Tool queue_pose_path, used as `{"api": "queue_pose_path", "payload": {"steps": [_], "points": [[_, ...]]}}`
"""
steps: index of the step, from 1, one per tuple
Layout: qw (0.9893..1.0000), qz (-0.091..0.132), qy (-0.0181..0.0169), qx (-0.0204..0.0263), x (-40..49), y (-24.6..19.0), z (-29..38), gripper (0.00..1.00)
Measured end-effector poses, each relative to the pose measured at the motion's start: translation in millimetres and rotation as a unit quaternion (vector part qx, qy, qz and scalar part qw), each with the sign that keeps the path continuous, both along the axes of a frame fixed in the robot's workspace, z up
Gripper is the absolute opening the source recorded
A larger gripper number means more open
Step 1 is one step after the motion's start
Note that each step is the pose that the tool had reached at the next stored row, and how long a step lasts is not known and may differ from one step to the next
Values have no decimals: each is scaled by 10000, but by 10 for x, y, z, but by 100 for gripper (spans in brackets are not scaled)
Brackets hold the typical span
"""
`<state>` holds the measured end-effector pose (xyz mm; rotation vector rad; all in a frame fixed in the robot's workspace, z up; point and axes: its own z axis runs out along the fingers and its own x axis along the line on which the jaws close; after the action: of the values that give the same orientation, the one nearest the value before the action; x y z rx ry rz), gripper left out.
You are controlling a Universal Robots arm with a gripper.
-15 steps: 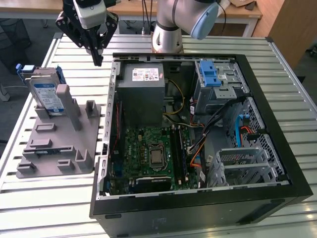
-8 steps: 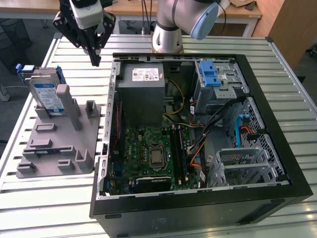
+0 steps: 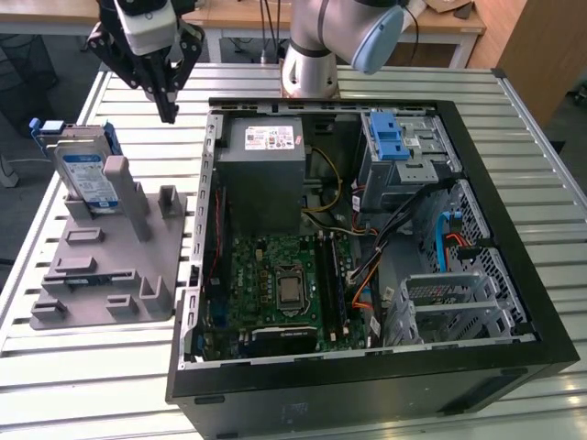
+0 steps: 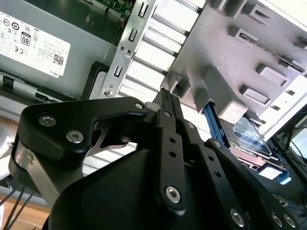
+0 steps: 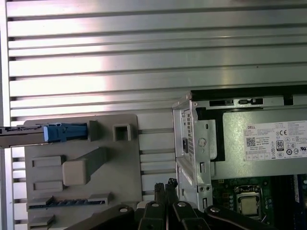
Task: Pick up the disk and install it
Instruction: 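Reach for the disk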
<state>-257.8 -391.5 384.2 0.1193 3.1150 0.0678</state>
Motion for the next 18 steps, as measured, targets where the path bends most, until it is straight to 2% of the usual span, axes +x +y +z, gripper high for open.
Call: {"api": "queue_pose_path", "payload": {"steps": [13, 15, 18], "points": [[10000, 0, 1, -1, -24, 0, 0, 15], [10000, 0, 1, -1, -49, 0, 0, 15], [10000, 1, 1, -1, -143, 0, -4, 15]]}}
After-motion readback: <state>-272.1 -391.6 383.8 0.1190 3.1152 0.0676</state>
